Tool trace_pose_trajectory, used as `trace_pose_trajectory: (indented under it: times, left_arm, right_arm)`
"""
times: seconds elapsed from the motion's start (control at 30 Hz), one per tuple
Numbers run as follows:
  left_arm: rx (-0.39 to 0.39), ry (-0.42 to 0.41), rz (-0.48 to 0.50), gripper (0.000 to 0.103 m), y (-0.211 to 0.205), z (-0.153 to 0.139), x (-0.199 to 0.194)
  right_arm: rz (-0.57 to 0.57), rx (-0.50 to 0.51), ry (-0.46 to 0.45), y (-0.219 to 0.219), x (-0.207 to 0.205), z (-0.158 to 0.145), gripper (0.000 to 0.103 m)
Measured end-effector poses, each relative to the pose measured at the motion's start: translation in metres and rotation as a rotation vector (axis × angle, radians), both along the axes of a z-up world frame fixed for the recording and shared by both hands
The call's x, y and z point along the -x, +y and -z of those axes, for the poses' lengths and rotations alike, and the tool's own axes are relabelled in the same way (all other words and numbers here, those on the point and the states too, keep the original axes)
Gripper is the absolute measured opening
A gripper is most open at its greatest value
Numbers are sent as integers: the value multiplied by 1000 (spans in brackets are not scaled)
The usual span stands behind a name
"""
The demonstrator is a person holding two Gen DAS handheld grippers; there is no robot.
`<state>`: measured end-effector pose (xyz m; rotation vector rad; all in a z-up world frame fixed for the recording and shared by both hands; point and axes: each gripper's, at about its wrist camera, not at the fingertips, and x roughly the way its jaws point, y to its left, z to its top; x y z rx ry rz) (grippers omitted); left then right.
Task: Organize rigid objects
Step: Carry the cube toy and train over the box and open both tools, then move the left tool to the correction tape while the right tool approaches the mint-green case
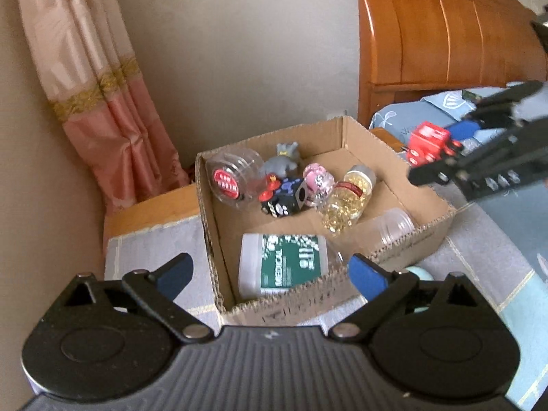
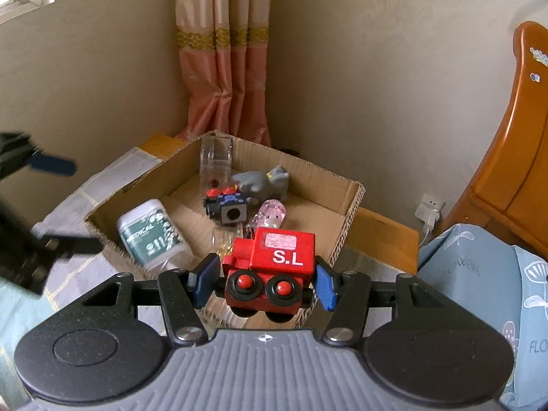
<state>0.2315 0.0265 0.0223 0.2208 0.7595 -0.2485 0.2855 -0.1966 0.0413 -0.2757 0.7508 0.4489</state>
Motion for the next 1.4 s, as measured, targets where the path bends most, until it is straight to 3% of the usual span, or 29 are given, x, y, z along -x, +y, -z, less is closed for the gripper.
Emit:
trace_pose_trajectory:
  times: [0.17,0.2,0.23,0.3,0.63,0.83,1.03,1.23,1.4]
  left_arm:
    - [-10,26,13,97,1,10,7]
    - [-14,23,13,97,2,11,8]
    - [-18,23,13,97,2,12,10]
    - [-15,23,18,97,3,14,13]
    - [27,24,-5,97,8,12,32]
    - [39,12,-30,97,8,14,50]
    - [52,5,-74,97,12,25,74]
    - [52,40,-87,97,26,41,97]
    - [39,59,-74,97,30,53,107]
  right_arm:
    - [26,-13,9,8,-18,1,64]
    - [26,-16,3,10,-20,1,71]
    - [40,-13,-9,11,-21,0,86]
    - [68,-19,-28,12,-20,-1,101]
    - [96,-14,-21,8,16,-2,103]
    - [147,-100,-13,-3,52,6,103]
    - [207,-186,81,-6,75,57,103]
    - [246,-26,101,4,91,110,103]
    - [249,-19,131,-1,98,132,103]
